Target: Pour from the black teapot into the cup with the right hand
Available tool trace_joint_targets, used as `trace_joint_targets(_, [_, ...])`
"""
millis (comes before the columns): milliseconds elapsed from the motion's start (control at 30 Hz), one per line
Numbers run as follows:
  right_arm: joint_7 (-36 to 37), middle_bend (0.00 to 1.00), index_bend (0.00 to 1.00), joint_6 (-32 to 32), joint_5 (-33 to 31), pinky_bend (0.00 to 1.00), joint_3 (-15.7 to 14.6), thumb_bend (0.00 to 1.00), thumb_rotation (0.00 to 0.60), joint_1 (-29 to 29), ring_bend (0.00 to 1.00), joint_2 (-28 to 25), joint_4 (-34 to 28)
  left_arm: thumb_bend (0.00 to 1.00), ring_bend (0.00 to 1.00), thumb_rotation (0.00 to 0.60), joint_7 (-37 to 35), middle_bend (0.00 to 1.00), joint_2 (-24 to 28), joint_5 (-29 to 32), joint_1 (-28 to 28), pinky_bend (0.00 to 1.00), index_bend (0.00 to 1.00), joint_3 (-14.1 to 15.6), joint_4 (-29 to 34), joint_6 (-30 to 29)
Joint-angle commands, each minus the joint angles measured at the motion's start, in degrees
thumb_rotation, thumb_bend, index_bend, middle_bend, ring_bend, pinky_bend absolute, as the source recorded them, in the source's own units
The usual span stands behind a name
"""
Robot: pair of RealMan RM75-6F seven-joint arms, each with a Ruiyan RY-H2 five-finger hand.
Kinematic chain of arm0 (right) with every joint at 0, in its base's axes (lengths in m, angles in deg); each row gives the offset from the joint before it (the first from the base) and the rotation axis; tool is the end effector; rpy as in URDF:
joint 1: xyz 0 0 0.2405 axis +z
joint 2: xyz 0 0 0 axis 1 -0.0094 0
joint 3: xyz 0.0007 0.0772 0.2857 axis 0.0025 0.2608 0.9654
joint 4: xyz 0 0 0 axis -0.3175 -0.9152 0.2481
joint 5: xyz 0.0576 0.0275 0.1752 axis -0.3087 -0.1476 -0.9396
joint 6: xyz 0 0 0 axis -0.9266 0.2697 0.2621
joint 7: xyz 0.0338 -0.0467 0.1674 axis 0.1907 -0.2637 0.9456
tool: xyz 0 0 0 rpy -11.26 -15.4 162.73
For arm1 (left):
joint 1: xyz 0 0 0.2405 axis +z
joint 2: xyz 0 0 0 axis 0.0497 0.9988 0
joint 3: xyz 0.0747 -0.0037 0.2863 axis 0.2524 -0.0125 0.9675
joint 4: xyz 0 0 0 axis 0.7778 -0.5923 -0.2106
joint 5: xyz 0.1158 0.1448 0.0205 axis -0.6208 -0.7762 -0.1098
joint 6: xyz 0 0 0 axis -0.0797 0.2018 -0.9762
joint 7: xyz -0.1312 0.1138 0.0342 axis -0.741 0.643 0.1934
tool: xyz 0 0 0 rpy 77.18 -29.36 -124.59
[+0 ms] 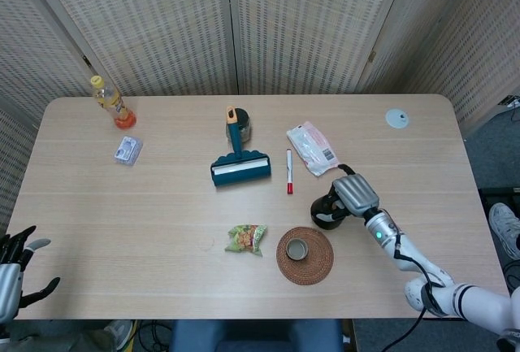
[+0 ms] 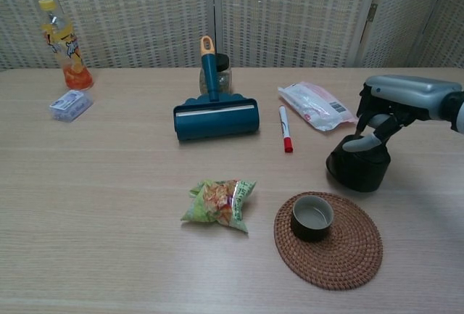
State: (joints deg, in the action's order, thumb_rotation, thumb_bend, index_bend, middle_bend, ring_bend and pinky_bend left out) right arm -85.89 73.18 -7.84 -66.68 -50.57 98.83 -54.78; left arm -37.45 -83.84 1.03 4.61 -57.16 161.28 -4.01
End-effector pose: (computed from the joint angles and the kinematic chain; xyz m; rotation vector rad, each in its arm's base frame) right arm -0.2457 -0.3961 0.0182 1.8930 -1.0747 0.8417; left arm -0.3656 0.1680 0.1831 -1.3072 -0.9215 -0.8736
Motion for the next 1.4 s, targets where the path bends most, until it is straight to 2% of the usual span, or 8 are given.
trace_joint_targets(33, [-0.6,0.91,1.0,-0.2,0.0,0.09,-0.1,0.0,0.362,0.1,0.87,0.0,0.2,0.18,0.12,0.6,0.0,0.1,0.0,0.0,0.0,0.04,0.28,0.0,0.0,0.0])
trace_joint_targets(600, [-7.6,0.9,1.0,-0.2,0.2,0.09,-1.3,0.0,0.36,0.2,0.85,1.5,1.4,0.18,0.12,0.6,-0.3,0.1,-0.3,0.2,0.2,0.04,0.28,0.2,-0.6,0.0])
trace_joint_targets(733, [-8.4,0.88,0.97,-0.1,0.1,0.09,-1.4,0.0,0.363,0.1,0.83,1.4,1.1,0.18,0.12,0.6,-0.4,0.1,-0.3,0.3,0.2,0.04,0.28,0.2,-0.7,0.1])
trace_joint_targets(933, [-10.0,0.82,0.89,0.1,-0.2,0.07,-1.6,0.0,0.362,-0.2,0.72,1.2,0.7,0.18,0.12,0.6,-0.4,0.1,-0.5,0.3,0.3,0.04,0.28,0.2,-0.9,0.1])
trace_joint_targets(1400, [-10.3,0.55,0.56,0.8,0.0,0.06,-1.5,0.0,0.362,-0.7,0.46,0.2,-0.8,0.18,0.12,0.6,-0.6,0.1,-0.5,0.4,0.4,0.04,0.28,0.3,-1.0,0.1])
